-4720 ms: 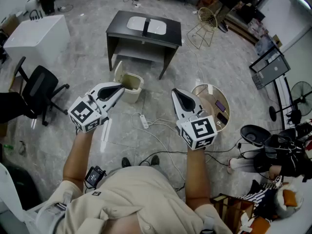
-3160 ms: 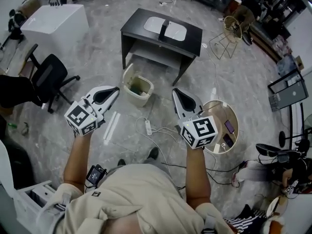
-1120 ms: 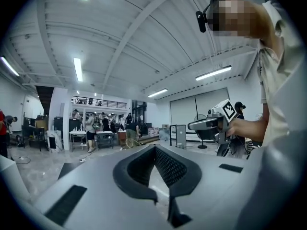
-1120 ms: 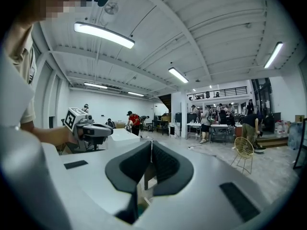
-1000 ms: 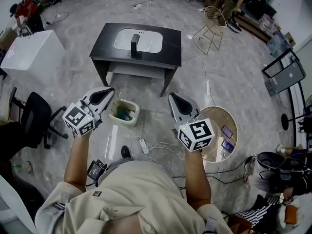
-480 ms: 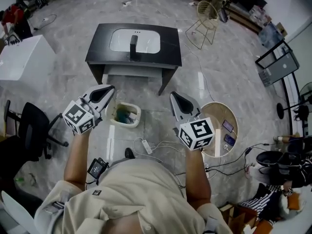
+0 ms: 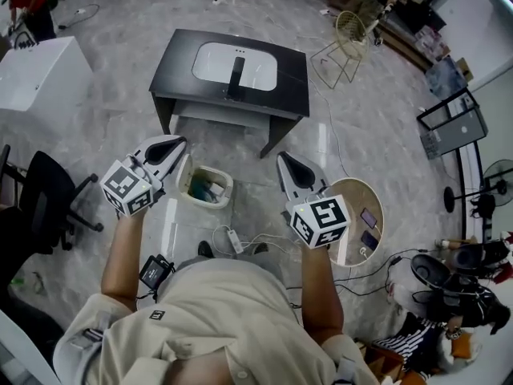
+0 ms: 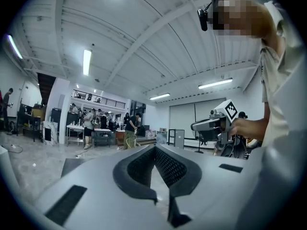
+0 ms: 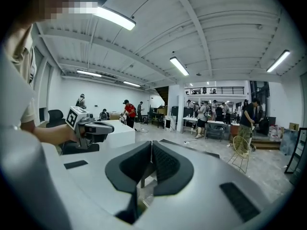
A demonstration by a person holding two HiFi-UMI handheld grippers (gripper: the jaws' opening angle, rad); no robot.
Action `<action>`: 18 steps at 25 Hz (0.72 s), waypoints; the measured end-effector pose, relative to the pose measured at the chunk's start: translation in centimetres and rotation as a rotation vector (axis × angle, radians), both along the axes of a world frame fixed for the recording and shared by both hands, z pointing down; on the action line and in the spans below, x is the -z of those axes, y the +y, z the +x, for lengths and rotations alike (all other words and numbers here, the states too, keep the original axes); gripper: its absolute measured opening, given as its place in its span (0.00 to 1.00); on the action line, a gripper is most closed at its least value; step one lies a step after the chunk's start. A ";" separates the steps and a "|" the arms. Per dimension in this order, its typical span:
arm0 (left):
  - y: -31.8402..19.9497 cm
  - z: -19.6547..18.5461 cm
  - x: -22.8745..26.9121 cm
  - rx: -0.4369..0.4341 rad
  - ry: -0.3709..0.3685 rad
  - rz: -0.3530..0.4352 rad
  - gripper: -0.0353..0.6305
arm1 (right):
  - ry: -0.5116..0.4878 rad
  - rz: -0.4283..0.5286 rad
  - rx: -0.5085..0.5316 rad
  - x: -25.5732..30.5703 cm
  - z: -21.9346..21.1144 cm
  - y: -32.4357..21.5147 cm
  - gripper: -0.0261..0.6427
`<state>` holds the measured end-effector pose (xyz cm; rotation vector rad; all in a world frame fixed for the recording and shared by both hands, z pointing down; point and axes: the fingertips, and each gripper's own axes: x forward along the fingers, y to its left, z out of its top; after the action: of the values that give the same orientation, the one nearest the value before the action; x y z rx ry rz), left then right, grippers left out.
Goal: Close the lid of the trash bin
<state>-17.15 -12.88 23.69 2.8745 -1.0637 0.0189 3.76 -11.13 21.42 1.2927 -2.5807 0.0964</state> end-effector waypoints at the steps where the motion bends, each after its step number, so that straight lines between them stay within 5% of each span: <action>1: 0.0 -0.6 -0.2 0.012 0.002 -0.003 0.08 | 0.002 -0.002 0.009 -0.1 -0.5 -0.3 0.08; 10: -1.1 -4.9 -2.8 0.145 -0.007 -0.063 0.08 | 0.001 -0.045 0.129 -1.8 -4.1 -4.2 0.08; 18: -3.7 -5.1 -5.8 0.252 -0.051 -0.140 0.08 | -0.012 -0.105 0.232 -4.4 -3.4 -8.5 0.08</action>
<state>-22.21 -16.57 29.46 2.6104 -1.3676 0.1463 0.37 -19.66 25.87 0.9532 -2.6750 0.1933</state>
